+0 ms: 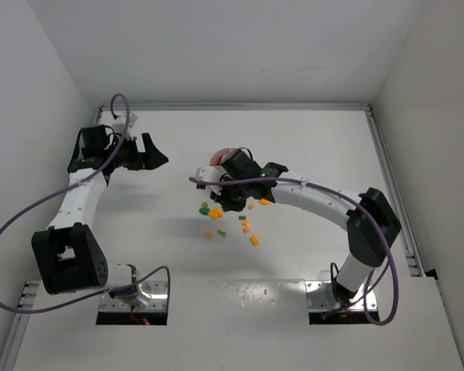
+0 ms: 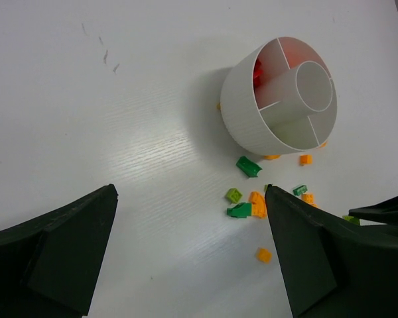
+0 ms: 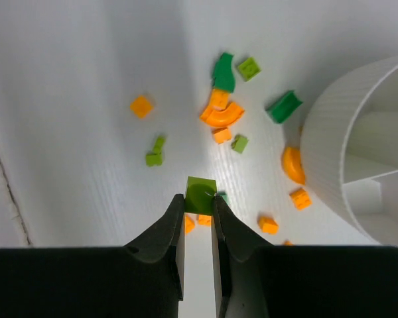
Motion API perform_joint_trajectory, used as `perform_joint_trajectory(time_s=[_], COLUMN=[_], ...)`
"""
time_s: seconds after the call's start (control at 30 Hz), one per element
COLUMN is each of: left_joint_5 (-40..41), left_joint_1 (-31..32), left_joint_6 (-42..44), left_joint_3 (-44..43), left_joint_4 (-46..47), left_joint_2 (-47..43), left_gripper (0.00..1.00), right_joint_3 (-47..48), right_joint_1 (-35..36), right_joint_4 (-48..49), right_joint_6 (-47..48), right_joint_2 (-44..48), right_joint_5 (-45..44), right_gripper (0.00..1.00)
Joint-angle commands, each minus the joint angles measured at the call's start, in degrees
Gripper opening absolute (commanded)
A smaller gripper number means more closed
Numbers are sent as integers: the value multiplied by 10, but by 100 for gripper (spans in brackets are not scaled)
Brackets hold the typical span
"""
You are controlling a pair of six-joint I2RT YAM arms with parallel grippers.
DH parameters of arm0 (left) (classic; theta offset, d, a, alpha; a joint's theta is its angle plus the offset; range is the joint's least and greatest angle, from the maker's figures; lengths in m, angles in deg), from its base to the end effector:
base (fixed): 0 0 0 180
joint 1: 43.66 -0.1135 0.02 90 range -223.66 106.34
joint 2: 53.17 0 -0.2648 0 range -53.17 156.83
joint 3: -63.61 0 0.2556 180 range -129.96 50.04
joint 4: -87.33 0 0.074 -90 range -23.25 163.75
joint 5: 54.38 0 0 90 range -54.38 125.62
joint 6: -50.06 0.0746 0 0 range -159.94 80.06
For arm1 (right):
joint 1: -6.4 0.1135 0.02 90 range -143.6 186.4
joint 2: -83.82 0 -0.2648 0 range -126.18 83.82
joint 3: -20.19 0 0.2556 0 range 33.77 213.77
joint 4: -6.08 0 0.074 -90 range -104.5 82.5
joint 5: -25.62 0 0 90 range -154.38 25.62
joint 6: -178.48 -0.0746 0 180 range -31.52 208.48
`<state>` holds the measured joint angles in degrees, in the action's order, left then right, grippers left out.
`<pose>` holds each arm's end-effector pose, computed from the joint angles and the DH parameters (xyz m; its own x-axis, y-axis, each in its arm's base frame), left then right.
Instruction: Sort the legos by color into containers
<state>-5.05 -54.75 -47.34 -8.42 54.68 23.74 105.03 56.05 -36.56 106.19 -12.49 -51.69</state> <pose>0.3217 0.0135 0.2701 -0.6394 -0.2249 -0.7353 0.2813 0.8216 -0.4958 0.2372 0.3045 0.2070 -0.2481 -0.7504 -0.6126 -0.9472 0.3204 -0.0088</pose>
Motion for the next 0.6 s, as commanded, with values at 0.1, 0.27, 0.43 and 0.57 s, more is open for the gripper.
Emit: perform_joint_trajectory(time_s=[0.1, 0.27, 0.43, 0.57], left_joint_5=[-9, -9, -9, -9], left_joint_1=[-9, -9, -9, -9], left_joint_6=[23, 28, 28, 28], left_joint_3=[-38, -38, -38, -38], left_joint_4=[-18, -18, -18, -18], left_joint_2=[-1, -1, 4, 10], left_gripper=[100, 100, 100, 100], right_joint_3=[98, 142, 192, 205], right_joint_1=[-24, -44, -65, -83], right_joint_4=[2, -4, -15, -15], right_joint_6=[-22, -22, -22, -22], right_joint_2=[-49, -71, -106, -132], right_joint_5=[-33, -44, -44, -44], right_gripper=[3, 3, 3, 3])
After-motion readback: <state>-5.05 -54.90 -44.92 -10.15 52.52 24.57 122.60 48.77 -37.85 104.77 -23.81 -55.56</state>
